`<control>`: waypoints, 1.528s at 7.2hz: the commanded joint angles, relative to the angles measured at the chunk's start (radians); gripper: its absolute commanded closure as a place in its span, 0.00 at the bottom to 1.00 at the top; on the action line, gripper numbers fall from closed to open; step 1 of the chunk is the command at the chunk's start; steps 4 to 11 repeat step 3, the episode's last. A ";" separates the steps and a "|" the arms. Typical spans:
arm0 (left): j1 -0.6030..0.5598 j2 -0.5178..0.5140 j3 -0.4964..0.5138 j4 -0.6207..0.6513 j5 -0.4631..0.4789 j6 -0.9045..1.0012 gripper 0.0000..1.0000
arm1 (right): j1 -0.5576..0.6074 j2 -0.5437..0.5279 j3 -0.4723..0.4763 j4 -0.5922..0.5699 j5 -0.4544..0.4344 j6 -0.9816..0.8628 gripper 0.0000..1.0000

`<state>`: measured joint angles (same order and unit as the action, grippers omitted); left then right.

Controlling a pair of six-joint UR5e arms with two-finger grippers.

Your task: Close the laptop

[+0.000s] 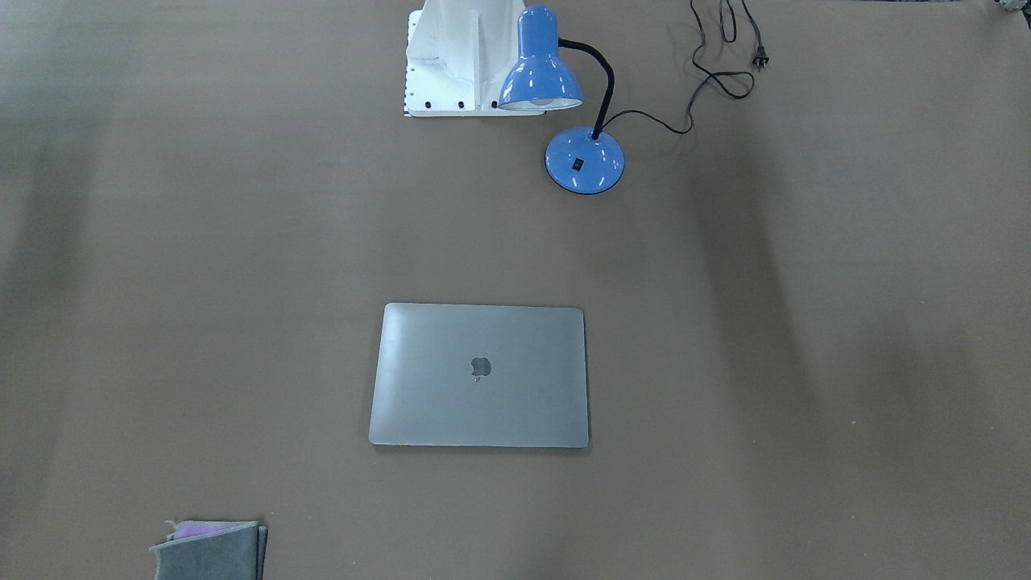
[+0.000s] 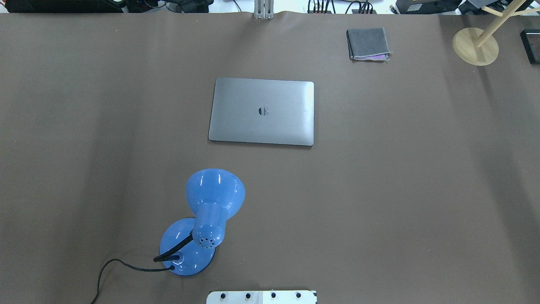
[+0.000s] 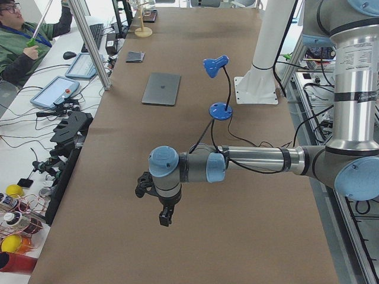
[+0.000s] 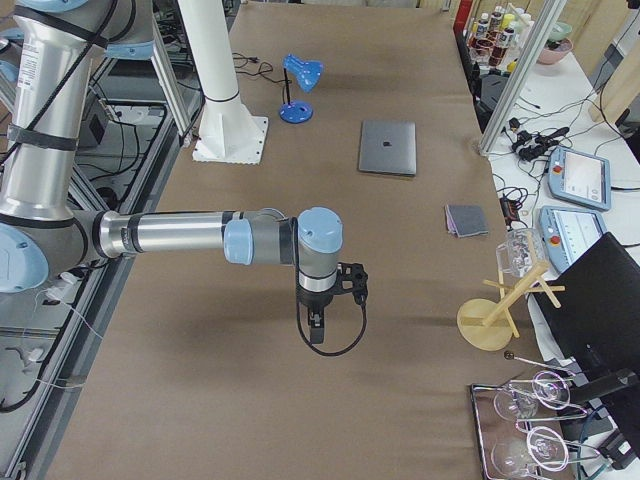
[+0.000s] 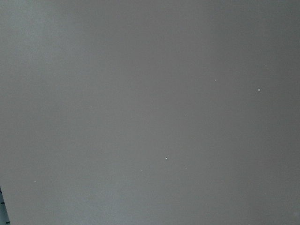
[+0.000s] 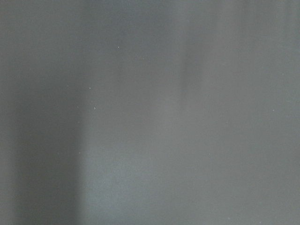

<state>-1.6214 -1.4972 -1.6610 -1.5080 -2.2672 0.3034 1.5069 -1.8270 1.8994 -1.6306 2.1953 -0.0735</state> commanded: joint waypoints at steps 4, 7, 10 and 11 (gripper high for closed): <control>0.000 0.000 -0.014 0.002 0.002 0.000 0.02 | -0.001 0.000 0.000 0.000 0.001 0.000 0.00; 0.000 0.000 -0.014 0.002 0.002 0.000 0.02 | -0.001 0.000 0.000 0.000 0.001 0.000 0.00; 0.000 0.000 -0.014 0.002 0.002 0.000 0.02 | -0.001 0.000 0.000 0.000 0.001 0.000 0.00; 0.000 0.000 -0.014 0.002 0.002 0.000 0.02 | -0.001 0.000 0.000 0.000 0.001 0.000 0.00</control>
